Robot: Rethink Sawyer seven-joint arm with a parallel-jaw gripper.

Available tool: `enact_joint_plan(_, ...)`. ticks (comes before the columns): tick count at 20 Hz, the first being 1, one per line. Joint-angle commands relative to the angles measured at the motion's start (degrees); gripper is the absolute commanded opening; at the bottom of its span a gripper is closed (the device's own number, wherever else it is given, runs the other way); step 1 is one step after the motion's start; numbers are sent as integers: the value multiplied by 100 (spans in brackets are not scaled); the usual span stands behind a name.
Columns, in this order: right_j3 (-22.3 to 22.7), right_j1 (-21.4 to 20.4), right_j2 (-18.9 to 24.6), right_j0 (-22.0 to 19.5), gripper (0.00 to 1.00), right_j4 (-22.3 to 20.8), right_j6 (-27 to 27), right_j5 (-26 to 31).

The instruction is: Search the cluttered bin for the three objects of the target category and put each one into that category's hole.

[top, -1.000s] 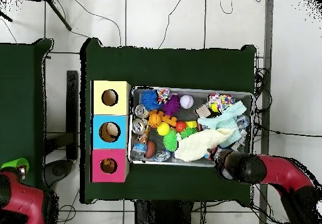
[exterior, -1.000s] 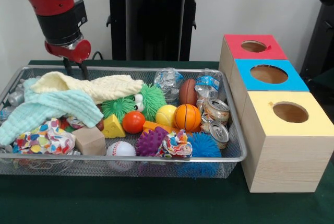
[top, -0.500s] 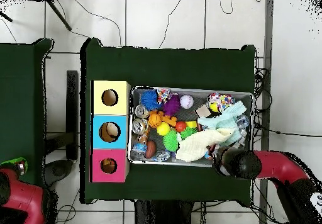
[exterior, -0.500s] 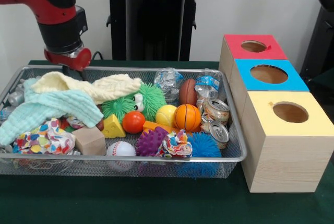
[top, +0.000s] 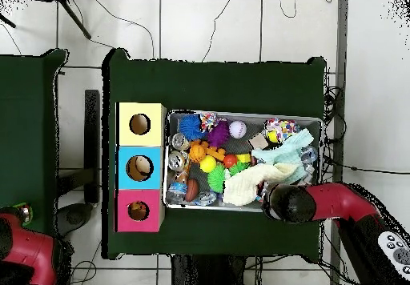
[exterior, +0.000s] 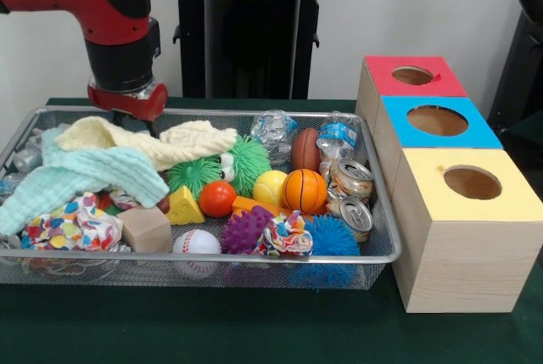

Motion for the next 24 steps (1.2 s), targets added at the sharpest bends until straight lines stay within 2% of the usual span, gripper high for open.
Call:
enact_joint_plan(1,-452,-134,68,261,100,166,-407,12)
enact_joint_plan(3,-636,-2,60,321,100,165,-428,48)
enact_joint_plan(9,-1003,338,-148,621,100,84,-23,-114)
enact_joint_plan(14,-1443,514,-232,1073,100,193,163,89)
enact_joint_plan(20,-2092,1028,-113,1382,100,233,-184,15)
enact_joint_plan(24,-2621,1232,-44,1654,100,350,-360,246)
